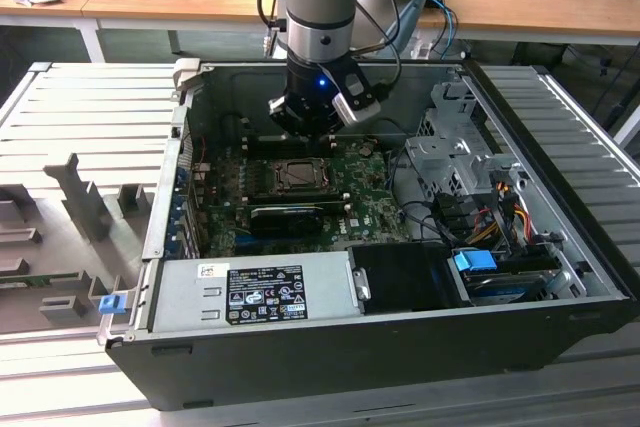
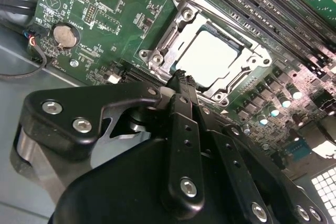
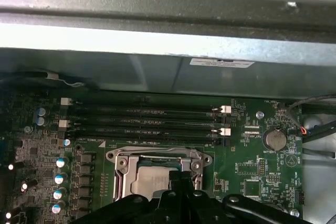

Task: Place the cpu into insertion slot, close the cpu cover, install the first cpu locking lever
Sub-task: 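Install the first cpu locking lever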

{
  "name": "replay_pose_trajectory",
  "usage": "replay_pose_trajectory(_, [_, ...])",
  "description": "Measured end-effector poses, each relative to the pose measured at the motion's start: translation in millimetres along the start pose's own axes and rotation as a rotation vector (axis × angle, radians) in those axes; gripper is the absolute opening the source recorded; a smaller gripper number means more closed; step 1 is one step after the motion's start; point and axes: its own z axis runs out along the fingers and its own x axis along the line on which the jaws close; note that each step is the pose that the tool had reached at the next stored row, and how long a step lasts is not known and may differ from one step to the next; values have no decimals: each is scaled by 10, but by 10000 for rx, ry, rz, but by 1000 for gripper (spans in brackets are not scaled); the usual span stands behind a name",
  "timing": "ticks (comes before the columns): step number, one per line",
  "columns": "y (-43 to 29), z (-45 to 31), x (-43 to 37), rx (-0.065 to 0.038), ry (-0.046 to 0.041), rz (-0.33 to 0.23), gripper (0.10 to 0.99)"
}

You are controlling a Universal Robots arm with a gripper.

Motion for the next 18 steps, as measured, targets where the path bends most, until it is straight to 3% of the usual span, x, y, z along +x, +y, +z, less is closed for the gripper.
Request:
replay_pose_trajectory(15, [-54, -7, 3, 1, 1, 1, 106])
replay_pose_trajectory(18, [-52, -36, 2, 0, 1, 1, 106])
